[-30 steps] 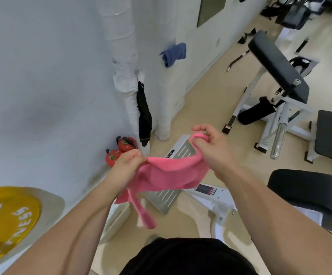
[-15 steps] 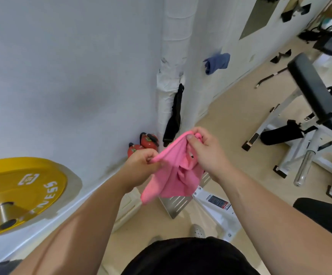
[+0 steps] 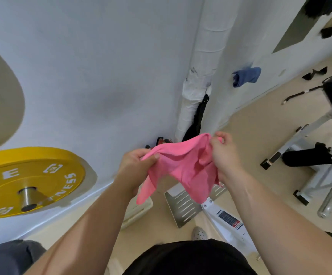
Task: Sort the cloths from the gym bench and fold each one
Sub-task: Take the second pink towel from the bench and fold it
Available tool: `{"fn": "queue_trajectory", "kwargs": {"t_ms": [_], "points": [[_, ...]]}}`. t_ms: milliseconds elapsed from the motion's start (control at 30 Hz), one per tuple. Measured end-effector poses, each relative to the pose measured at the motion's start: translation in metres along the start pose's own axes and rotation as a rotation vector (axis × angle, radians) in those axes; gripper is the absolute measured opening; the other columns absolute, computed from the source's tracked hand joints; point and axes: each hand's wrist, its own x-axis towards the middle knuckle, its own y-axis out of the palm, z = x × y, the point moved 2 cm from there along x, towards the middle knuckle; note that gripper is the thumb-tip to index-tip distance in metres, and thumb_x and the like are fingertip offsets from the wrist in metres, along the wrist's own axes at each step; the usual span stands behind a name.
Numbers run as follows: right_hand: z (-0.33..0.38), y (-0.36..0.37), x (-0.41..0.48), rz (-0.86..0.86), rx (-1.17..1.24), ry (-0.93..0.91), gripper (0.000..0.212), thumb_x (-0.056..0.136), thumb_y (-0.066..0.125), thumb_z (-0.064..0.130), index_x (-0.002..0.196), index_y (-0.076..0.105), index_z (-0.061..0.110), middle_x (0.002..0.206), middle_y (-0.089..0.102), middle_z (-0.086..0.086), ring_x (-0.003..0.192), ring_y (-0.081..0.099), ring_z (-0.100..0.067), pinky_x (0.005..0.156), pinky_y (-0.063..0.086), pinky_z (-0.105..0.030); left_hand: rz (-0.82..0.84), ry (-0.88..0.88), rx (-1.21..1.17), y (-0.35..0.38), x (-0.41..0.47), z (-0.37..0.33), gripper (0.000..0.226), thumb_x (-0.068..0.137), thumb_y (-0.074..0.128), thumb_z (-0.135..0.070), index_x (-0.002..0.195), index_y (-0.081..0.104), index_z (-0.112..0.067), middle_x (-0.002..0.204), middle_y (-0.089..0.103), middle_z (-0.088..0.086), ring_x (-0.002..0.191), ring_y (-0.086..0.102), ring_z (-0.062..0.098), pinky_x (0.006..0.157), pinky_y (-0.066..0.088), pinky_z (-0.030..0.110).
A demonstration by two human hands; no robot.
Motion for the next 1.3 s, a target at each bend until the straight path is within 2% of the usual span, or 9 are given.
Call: {"fn": "queue_trajectory", "kwargs": {"t_ms": [200,300,467,533,633,800,900,1033,1300], "points": [[-0.007,0.046,-0.034,0.222,-0.074,-0.158,0.022,0.089,0.055,0.000,0.094,0.064,0.019,0.070,0.059,0.008,0.059,0.052,-0.003,0.053,0.040,-0.017,-0.031,0.070,-0.093,0.028,-0.014,-0.021,0.009,0.088,0.066,0.008,0.083,0.072,0.002,0.070,0.067,0.004,0.058,0.061,-0.002,0.058,0.049,0.011],[-0.007,0.058,-0.046,0.325,-0.029,-0.113,0.017,0.091,0.059,0.006,0.092,0.071,0.018,0.066,0.062,0.006,0.057,0.055,-0.010,0.052,0.043,-0.024,0.000,0.133,-0.050,0.027,-0.015,-0.022,0.016,0.089,0.071,-0.006,0.082,0.080,-0.016,0.082,0.077,0.000,0.076,0.069,0.005,0.071,0.053,0.019],[0.000,0.060,-0.055,0.462,0.190,0.020,0.034,0.090,0.048,-0.001,0.109,0.074,0.007,0.094,0.076,-0.013,0.082,0.069,-0.013,0.075,0.056,-0.028,-0.002,0.089,-0.194,0.016,-0.022,-0.024,0.032,0.095,0.062,-0.015,0.070,0.063,0.004,0.065,0.050,0.010,0.064,0.049,0.015,0.064,0.043,0.027],[-0.001,0.060,-0.056,0.514,0.173,-0.009,0.043,0.089,0.043,-0.005,0.106,0.076,0.015,0.092,0.077,-0.006,0.084,0.070,-0.013,0.080,0.057,-0.028,-0.056,0.030,-0.229,0.011,-0.020,-0.021,0.030,0.092,0.059,-0.014,0.064,0.052,-0.005,0.066,0.041,0.005,0.066,0.041,0.017,0.065,0.037,0.028],[-0.001,0.059,-0.058,0.497,0.035,-0.146,0.049,0.090,0.048,-0.012,0.094,0.078,0.027,0.096,0.078,-0.005,0.092,0.072,-0.013,0.087,0.057,-0.028,-0.054,0.038,-0.144,0.009,-0.021,-0.019,0.031,0.097,0.057,-0.017,0.074,0.059,0.004,0.070,0.049,0.006,0.067,0.047,0.016,0.065,0.042,0.029],[-0.003,0.056,-0.053,0.403,-0.130,-0.321,0.013,0.085,0.074,0.002,0.085,0.077,0.015,0.090,0.065,0.001,0.077,0.061,-0.001,0.071,0.047,-0.012,-0.052,0.076,-0.125,0.010,-0.025,-0.013,0.016,0.092,0.069,-0.010,0.080,0.078,-0.006,0.067,0.067,0.011,0.067,0.059,0.023,0.068,0.055,0.041],[-0.001,0.054,-0.051,0.400,-0.256,-0.453,0.013,0.080,0.077,0.004,0.076,0.073,0.015,0.097,0.064,0.001,0.088,0.060,-0.002,0.075,0.044,-0.010,-0.139,0.066,-0.132,0.006,-0.026,-0.011,0.011,0.085,0.077,-0.005,0.075,0.079,-0.009,0.067,0.071,0.007,0.065,0.061,0.021,0.066,0.053,0.039],[-0.004,0.054,-0.050,0.520,-0.253,-0.403,0.014,0.083,0.077,0.004,0.077,0.073,0.016,0.070,0.066,0.003,0.064,0.056,-0.002,0.062,0.046,-0.016,-0.098,0.057,-0.127,0.001,-0.026,-0.012,0.012,0.088,0.074,-0.007,0.084,0.083,-0.014,0.086,0.078,0.009,0.078,0.070,0.018,0.079,0.058,0.043],[-0.004,0.053,-0.051,0.591,-0.298,-0.346,0.014,0.085,0.080,0.017,0.075,0.072,0.012,0.059,0.059,0.002,0.053,0.047,-0.006,0.051,0.037,-0.022,0.001,0.044,-0.054,0.002,-0.031,-0.014,0.028,0.096,0.059,-0.002,0.090,0.082,-0.017,0.096,0.079,0.007,0.097,0.073,0.026,0.091,0.058,0.041]]}}
